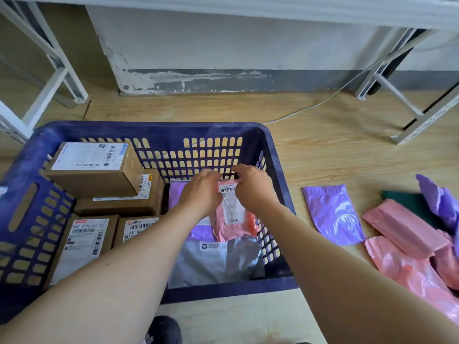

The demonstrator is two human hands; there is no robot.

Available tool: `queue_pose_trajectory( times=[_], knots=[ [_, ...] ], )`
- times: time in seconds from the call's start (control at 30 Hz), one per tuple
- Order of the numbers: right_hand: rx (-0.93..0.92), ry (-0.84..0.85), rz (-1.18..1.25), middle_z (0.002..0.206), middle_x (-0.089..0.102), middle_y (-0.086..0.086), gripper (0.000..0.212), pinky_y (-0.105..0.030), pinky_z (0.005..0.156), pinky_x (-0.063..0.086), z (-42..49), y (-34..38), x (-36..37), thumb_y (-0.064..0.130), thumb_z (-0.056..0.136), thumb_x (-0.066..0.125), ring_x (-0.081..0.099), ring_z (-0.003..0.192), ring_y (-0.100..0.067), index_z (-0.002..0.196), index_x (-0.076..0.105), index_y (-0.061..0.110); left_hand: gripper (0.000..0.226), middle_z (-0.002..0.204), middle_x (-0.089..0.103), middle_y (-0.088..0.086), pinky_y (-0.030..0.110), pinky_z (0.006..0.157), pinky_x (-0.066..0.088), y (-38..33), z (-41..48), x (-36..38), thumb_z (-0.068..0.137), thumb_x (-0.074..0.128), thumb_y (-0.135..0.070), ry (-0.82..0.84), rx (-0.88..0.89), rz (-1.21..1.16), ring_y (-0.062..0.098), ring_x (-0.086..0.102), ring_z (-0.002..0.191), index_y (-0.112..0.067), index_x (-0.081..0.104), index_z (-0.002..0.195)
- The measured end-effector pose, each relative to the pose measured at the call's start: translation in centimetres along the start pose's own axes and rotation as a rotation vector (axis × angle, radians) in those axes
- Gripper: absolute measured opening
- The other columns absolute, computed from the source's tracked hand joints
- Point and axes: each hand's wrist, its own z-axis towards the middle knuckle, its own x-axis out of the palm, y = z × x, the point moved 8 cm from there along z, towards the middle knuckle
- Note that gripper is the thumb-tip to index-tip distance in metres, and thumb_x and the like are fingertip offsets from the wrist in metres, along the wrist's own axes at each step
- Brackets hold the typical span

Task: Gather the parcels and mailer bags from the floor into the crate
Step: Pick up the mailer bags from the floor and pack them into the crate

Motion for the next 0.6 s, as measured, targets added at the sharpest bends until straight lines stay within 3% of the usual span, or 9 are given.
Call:
queue_pose_trajectory(
  times=[0.2,0.47,0.6],
  knots=[
    [-0.012,-0.145,0.098,0.120,0.065,-0.004,0.042,-0.028,0.089,0.045,-3.1,0.4,-5.0,-0.002,0.086,0.046,0.058,0.110,-0.022,0.121,0.063,0.016,0.044,0.139,0.043,0.001,0.036,0.089,0.048,-3.7,-1.8,-2.3,0.091,0.052,-0.009,-0.060,0.030,-0.046,0.022,0.051,0.117,-0.020,0.048,0.133],
    [0.017,-0.267,0.078,0.112,0.069,-0.003,0.042,-0.021,0.083,0.038,-5.0,-2.0,-11.8,-0.004,0.082,0.043,0.060,0.105,-0.022,0.109,0.069,0.014,0.044,0.139,0.043,0.001,0.037,0.095,0.044,-10.5,-3.1,-5.6,0.090,0.054,-0.013,-0.104,0.244,0.014,0.022,0.045,0.126,-0.018,0.048,0.133],
    [0.102,-0.361,0.157,0.106,0.070,-0.002,0.040,-0.022,0.083,0.042,-5.3,-4.9,-13.7,-0.003,0.080,0.044,0.062,0.101,-0.021,0.103,0.071,0.016,0.042,0.138,0.043,0.003,0.037,0.095,0.043,-14.2,-2.2,-5.7,0.089,0.053,-0.012,-0.122,0.286,-0.057,0.024,0.048,0.121,-0.017,0.050,0.131]
  ],
)
